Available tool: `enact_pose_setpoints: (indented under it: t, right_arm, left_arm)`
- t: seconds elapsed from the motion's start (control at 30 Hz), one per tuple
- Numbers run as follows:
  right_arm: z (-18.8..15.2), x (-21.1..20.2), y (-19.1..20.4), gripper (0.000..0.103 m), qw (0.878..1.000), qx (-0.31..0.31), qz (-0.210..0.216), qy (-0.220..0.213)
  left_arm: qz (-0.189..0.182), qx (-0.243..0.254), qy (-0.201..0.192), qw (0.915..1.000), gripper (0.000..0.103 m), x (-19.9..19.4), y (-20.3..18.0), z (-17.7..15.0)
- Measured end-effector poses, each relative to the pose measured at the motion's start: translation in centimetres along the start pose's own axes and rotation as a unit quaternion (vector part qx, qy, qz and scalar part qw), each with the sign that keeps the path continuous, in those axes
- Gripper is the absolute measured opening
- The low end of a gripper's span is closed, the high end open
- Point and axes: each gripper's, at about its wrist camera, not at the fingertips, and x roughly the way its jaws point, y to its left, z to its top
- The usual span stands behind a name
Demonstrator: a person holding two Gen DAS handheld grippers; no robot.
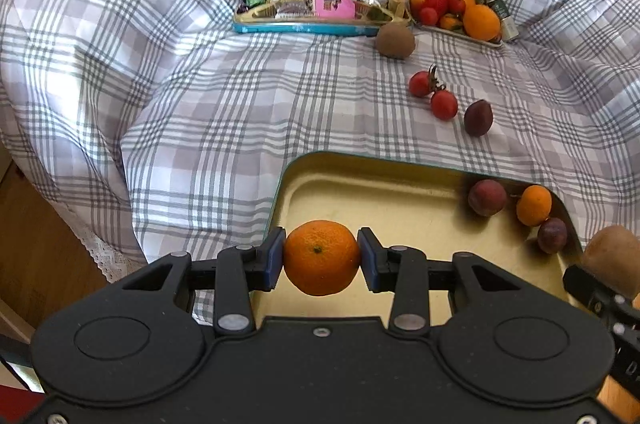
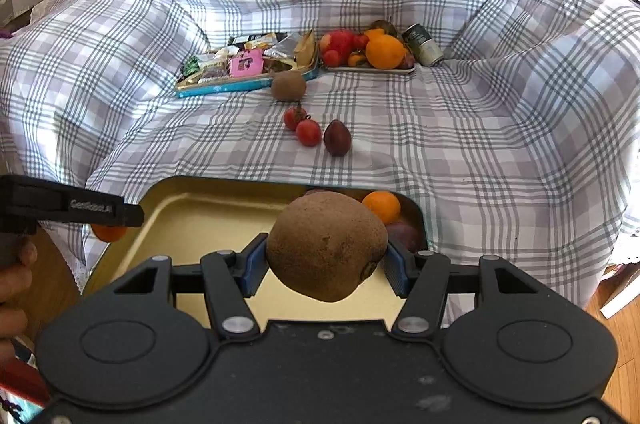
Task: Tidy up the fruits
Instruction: 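Carry the mandarin and kiwi over the gold tray with both tools, then open both tools to drop the mandarin and kiwi into the tray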
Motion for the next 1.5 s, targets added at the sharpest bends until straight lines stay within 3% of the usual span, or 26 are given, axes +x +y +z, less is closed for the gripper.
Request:
enact_pose_setpoints:
  t: [1.2,1.37,1.5]
  right_arm:
    - [-0.8,2.2,0.1,0.062,0.998,0.007,0.010,0.056]
    - [-0.6,1.3,0.2,0.060,1.000,-0.001,0.000,0.019]
    - [-0.5,1.3,0.1,0.060,1.000,-0.005,-0.002,0.018]
  left_arm:
    - [0.013,0.017,0.020,0.9996,0.049,1.2,-1.3,-0.2]
    - [0.014,0.017,0.020,0.9996,0.049,1.2,-1.3,-0.3]
    - [0.015,0.017,0.019,0.9996,0.049,1.1,-1.3,-0.4]
